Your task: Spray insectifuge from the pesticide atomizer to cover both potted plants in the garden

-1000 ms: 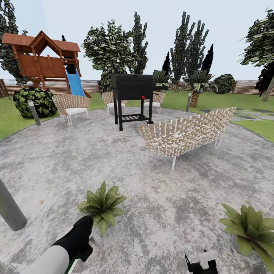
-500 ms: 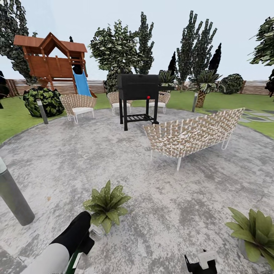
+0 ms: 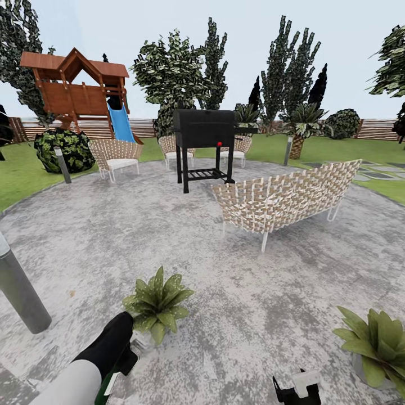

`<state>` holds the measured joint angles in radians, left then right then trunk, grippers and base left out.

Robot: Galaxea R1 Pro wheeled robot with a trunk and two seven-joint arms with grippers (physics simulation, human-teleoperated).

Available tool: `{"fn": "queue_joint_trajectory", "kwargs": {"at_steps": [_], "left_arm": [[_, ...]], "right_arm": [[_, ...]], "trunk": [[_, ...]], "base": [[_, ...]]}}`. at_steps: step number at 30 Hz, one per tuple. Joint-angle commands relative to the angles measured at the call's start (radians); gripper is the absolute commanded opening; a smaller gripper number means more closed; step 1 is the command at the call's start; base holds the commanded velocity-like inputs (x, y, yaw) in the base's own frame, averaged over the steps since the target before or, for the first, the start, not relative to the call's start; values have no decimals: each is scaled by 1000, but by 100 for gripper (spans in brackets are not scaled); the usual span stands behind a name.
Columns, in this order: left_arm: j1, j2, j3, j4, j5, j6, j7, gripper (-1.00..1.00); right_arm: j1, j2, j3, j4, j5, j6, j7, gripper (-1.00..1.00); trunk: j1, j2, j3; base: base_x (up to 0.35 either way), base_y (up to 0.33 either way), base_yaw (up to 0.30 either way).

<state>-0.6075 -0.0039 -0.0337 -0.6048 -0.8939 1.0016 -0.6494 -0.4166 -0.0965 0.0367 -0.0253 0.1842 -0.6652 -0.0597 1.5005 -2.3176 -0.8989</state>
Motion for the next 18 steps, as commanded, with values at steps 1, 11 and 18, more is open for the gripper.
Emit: {"fn": "queue_joint_trajectory", "kwargs": {"at_steps": [1, 11, 18], "left_arm": [[0, 4, -1, -4, -7, 3, -10, -100], [-16, 0, -5, -7, -42, 13, -10, -100], [-12, -8, -6, 1, -54, 14, -10, -100]], "right_arm": [[-1, 0, 3, 1, 6, -2, -6, 100], [-1, 0, 3, 1, 6, -2, -6, 100], [-1, 0, 3, 1, 6, -2, -6, 100]], "trunk": [[0, 0, -1], [0, 0, -1], [0, 0, -1]], "base": [[0, 0, 0], [0, 0, 0], [30, -3, 0]]}}
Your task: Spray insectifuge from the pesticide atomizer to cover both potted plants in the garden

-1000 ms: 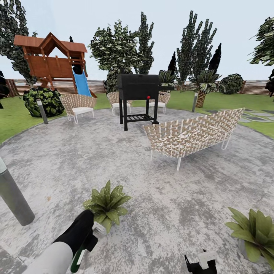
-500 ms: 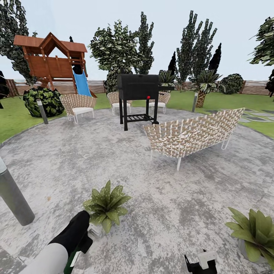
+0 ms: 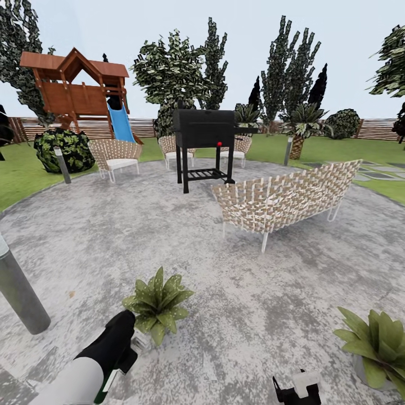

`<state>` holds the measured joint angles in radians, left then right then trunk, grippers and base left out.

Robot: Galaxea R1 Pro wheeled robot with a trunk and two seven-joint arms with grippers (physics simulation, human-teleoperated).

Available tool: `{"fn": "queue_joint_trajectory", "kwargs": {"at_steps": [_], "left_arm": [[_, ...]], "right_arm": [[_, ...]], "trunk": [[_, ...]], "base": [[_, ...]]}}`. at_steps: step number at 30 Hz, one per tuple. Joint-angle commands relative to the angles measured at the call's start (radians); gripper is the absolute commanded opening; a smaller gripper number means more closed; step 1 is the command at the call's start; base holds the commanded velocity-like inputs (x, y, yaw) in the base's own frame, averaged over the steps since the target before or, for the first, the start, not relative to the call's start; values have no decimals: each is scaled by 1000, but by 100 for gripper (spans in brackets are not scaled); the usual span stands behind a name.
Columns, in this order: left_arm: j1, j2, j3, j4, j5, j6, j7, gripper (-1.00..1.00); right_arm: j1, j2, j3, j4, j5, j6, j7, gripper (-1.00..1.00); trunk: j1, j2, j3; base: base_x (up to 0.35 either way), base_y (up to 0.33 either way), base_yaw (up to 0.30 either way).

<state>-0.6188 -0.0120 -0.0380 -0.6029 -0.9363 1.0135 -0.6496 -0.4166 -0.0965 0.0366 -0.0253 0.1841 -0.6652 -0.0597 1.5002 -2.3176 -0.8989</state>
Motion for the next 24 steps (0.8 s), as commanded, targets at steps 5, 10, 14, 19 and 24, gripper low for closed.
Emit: {"fn": "queue_joint_trajectory", "kwargs": {"at_steps": [5, 10, 14, 19, 24], "left_arm": [[-1, 1, -1, -2, -11, 2, -11, -100], [-1, 0, 0, 0, -10, 2, -12, -100], [1, 0, 1, 0, -10, 2, -12, -100], [5, 0, 2, 0, -9, 1, -12, -100], [8, -3, 3, -2, -9, 0, -13, -100]], "right_arm": [[-1, 0, 3, 1, 6, -2, -6, 100], [-1, 0, 3, 1, 6, -2, -6, 100], [-1, 0, 3, 1, 6, -2, -6, 100], [-1, 0, 3, 1, 6, -2, -6, 100], [-1, 0, 3, 1, 6, -2, -6, 100]], "trunk": [[0, 0, -1], [0, 0, -1], [0, 0, -1], [0, 0, -1], [0, 0, -1]], "base": [[145, -53, 0], [91, 7, 0], [176, 158, 0], [22, 25, 0], [1, 1, 0]]}}
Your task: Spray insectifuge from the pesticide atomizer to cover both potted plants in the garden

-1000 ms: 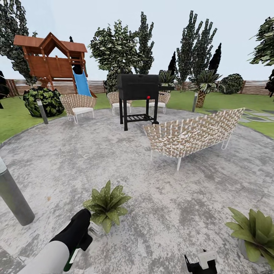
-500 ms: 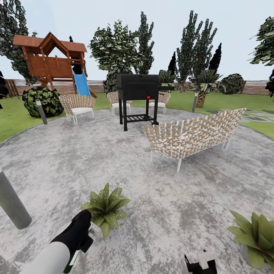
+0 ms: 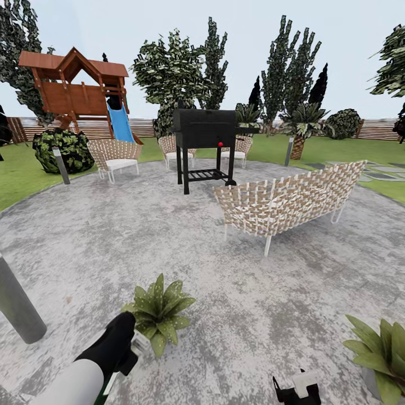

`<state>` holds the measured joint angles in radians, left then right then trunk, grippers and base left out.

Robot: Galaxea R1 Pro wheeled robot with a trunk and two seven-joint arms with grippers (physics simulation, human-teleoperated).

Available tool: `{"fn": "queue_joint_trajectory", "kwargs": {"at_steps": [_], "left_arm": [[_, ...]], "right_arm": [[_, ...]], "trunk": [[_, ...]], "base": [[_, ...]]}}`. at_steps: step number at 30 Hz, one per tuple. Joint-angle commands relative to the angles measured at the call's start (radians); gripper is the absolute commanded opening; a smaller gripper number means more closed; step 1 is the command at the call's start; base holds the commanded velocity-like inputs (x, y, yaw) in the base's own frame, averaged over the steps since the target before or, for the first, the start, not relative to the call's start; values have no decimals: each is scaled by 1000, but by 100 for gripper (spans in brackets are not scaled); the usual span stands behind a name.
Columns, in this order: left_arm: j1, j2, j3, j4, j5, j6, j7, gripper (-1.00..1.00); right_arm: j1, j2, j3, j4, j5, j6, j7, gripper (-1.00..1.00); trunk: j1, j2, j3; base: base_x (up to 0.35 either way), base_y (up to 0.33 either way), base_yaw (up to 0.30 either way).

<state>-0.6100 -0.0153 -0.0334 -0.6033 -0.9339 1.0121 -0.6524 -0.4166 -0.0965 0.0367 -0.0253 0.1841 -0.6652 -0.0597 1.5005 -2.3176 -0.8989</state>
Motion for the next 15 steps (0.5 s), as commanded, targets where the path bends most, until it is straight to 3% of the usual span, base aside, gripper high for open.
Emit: {"fn": "queue_joint_trajectory", "kwargs": {"at_steps": [1, 12, 15], "left_arm": [[1, 1, -3, 2, -12, 1, -10, -100], [3, 3, -3, 5, -11, -1, -10, -100], [3, 3, -3, 5, -12, -1, -10, -100]], "right_arm": [[-1, 0, 3, 1, 6, -2, -6, 100], [-1, 0, 3, 1, 6, -2, -6, 100], [-1, 0, 3, 1, 6, -2, -6, 100]], "trunk": [[0, 0, -1], [0, 0, -1], [0, 0, -1]], "base": [[0, 0, 0], [-2, 0, 0], [-215, 0, 0]]}}
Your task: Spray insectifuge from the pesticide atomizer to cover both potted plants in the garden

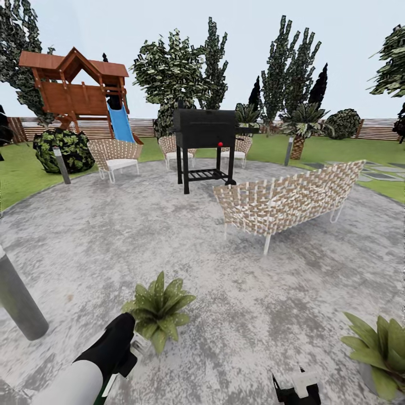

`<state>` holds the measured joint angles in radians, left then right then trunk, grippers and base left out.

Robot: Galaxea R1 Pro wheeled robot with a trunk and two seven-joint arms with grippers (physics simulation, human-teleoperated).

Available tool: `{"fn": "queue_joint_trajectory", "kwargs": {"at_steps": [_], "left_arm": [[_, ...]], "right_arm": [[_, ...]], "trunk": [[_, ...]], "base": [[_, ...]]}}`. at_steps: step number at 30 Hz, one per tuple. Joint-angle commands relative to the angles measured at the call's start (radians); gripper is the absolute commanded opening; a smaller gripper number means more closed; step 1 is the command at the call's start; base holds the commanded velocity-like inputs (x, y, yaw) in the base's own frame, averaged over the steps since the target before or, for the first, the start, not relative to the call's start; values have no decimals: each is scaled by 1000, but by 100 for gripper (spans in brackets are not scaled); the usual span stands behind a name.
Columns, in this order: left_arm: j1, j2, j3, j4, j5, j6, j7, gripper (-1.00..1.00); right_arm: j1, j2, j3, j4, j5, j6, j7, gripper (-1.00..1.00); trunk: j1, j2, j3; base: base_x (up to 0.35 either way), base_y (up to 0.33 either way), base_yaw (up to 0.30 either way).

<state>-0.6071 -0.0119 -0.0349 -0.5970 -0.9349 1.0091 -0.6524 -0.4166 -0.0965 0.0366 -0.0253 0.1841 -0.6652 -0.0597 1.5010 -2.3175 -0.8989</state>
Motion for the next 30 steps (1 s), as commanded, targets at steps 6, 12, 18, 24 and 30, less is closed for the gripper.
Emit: {"fn": "queue_joint_trajectory", "kwargs": {"at_steps": [6, 12, 18, 24, 30], "left_arm": [[0, 0, -3, -1, -12, 2, -10, -100], [0, 0, -1, -1, -12, 2, -10, -100], [1, 10, 2, -1, -2, -12, -12, -100], [13, 18, 21, 15, 63, -333, -16, -100], [16, 60, 37, 127, 110, -792, -26, -100]], "right_arm": [[-1, 0, 3, 1, 6, -2, -6, 100], [-1, 0, 3, 1, 6, -2, -6, 100], [-1, 0, 3, 1, 6, -2, -6, 100], [-1, 3, 38, -7, 10, 1, 13, 100], [-1, 0, 151, -231, 83, 145, 407, 100]], "trunk": [[-1, 0, -1], [-1, 0, -1], [-1, 0, -1], [-1, 0, -1], [-1, 0, -1]], "base": [[-327, 0, 0], [-337, 0, 0], [-337, 0, 0], [-337, 0, 0], [-337, 0, 0]]}}
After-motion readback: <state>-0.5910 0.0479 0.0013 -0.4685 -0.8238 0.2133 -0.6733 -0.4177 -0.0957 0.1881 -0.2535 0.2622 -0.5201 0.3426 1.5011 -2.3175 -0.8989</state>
